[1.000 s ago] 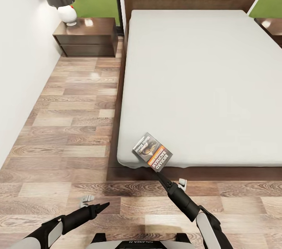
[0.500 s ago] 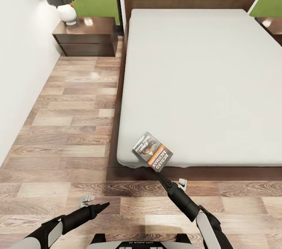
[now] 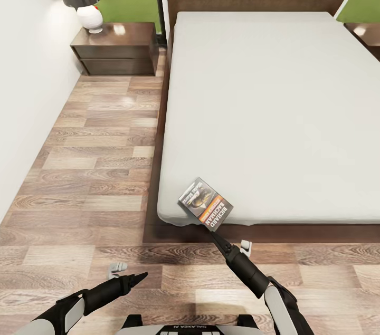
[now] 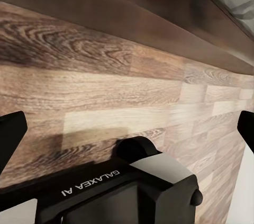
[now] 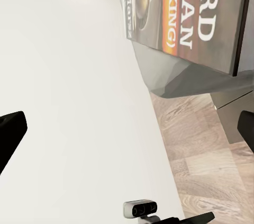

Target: In the bedroom, move the book from the bed onto either nightstand, and place the two sandals side by side next to the bed.

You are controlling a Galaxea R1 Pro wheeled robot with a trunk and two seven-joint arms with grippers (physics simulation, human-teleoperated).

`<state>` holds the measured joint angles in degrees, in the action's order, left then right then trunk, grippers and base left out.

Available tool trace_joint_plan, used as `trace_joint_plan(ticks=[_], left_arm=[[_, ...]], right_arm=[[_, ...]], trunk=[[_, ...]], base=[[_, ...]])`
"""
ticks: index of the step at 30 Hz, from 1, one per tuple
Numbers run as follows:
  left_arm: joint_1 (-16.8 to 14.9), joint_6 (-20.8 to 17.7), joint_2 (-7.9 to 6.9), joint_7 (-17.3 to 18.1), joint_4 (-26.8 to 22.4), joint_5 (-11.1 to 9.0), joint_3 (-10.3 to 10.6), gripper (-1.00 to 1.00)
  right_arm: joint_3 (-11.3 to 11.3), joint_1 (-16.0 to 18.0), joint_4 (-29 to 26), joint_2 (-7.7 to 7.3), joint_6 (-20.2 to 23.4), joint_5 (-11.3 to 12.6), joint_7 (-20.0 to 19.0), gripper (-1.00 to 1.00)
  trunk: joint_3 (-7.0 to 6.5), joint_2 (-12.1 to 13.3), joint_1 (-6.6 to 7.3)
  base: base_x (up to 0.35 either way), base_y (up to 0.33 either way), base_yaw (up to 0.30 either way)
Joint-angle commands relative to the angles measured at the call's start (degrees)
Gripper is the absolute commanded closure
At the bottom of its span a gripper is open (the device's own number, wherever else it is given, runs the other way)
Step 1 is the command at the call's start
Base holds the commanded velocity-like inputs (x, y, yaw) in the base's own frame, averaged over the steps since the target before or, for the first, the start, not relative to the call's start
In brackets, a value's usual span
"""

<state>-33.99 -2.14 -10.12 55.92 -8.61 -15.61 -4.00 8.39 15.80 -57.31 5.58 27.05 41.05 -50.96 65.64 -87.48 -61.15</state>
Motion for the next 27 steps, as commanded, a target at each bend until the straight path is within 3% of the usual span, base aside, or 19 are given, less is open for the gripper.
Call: trace_joint_plan(ticks=[1, 9, 27], left_arm=[[-0.02, -0.23, 0.01, 0.24, 0.03, 0.23, -0.40, -1.00], [-0.02, -0.23, 0.01, 0.18, 0.08, 0.23, -0.40, -1.00], [-0.02, -0.23, 0.01, 0.18, 0.01, 0.23, -0.40, -1.00]], right_arm=[[0.14, 0.02, 0.01, 0.05, 0.46, 0.26, -0.10, -1.00], [0.14, 0.02, 0.01, 0.05, 0.46, 0.26, -0.10, -1.00], [0.14, 0.02, 0.00, 0.05, 0.46, 0.26, -0.10, -1.00]], trunk=[[0.03, -0.01, 0.00], [0.03, -0.01, 0.00], [3.26, -7.23, -3.95]], base=[[0.000, 0.000, 0.000], [0.000, 0.000, 0.000], [0.000, 0.000, 0.000]])
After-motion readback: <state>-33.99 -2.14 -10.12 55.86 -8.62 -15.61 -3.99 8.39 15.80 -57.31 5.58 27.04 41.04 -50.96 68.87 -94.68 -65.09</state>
